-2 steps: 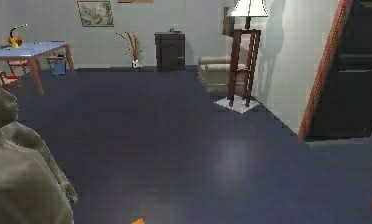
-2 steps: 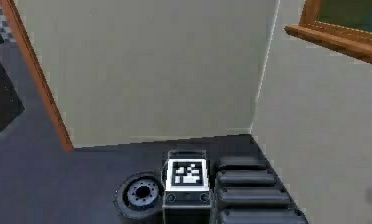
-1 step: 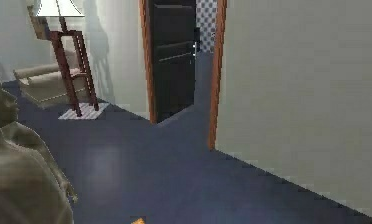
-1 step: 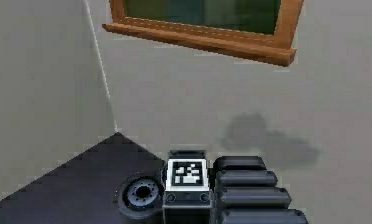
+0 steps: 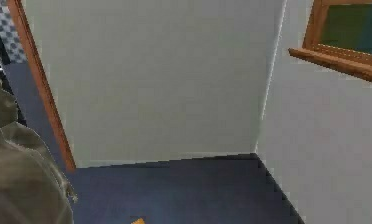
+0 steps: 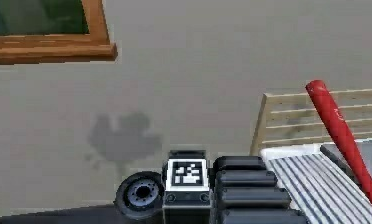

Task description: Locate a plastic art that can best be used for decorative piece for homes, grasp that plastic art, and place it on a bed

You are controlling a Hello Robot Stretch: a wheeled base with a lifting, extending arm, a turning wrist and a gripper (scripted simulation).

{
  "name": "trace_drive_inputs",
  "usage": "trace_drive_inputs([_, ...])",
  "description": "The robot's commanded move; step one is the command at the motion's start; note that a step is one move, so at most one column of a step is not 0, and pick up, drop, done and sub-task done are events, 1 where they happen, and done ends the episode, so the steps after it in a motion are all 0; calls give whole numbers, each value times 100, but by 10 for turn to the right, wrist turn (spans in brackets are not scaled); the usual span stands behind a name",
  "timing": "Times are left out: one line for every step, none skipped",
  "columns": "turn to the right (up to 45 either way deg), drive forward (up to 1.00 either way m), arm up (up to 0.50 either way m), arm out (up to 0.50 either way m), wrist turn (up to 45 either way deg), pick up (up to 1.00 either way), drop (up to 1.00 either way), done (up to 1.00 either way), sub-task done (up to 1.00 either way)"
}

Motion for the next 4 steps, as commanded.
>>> trace_drive_inputs([450, 0, 0, 0, 0, 0, 0, 0, 0])
trace_drive_inputs([300, 0, 0, 0, 0, 0, 0, 0, 0])
trace_drive_inputs([0, 0, 0, 48, 0, 0, 0, 0, 0])
trace_drive_inputs([0, 0, 0, 0, 450, 0, 0, 0, 0])
